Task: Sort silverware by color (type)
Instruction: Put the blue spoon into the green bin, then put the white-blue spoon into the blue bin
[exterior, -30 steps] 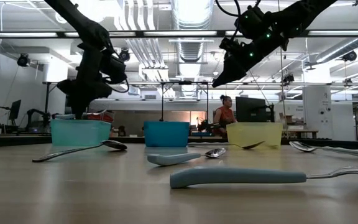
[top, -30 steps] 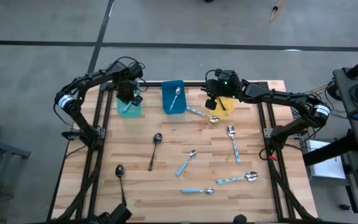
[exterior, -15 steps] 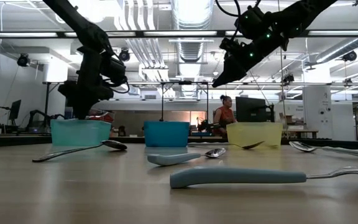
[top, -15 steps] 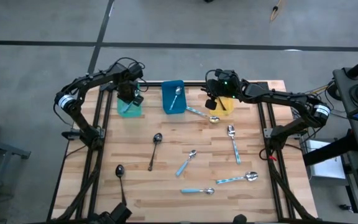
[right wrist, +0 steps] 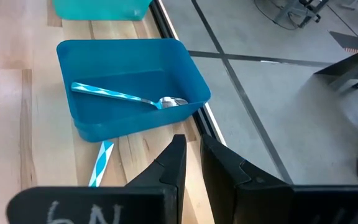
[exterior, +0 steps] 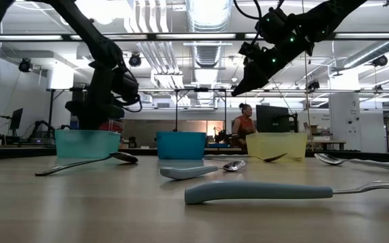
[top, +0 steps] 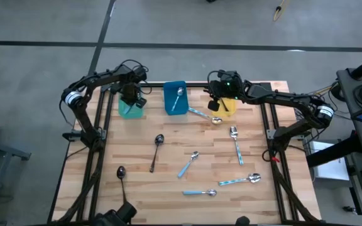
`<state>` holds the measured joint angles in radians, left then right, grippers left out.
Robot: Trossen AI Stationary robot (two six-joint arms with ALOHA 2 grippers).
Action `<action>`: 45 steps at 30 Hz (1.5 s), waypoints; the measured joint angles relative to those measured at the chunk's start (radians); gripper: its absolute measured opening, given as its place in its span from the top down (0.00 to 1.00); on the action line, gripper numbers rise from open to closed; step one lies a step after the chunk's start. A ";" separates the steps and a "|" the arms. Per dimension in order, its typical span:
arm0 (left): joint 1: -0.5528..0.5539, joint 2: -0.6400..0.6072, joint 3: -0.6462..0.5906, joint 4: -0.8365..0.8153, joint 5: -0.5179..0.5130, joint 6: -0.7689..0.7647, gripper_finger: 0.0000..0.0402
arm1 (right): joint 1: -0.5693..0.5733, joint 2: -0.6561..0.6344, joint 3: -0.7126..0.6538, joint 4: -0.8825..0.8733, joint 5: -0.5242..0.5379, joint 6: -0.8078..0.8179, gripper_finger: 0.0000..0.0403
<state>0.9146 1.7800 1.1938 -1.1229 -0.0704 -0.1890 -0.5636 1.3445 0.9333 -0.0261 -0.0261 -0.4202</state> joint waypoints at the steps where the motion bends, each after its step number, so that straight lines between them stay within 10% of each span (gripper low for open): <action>1: 0.000 0.006 0.000 0.000 0.000 0.000 0.96 | 0.000 0.000 0.000 0.000 0.000 0.000 0.91; 32: -0.006 0.039 0.003 0.012 -0.062 -0.007 0.78 | 0.000 0.000 0.000 -0.001 -0.008 0.002 0.91; 45: -0.193 -0.187 -0.017 0.210 -0.062 0.025 0.78 | 0.000 0.000 0.006 0.001 -0.008 0.113 0.91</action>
<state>0.7218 1.5933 1.1768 -0.9131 -0.1327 -0.1643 -0.5636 1.3445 0.9390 -0.0250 -0.0338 -0.3073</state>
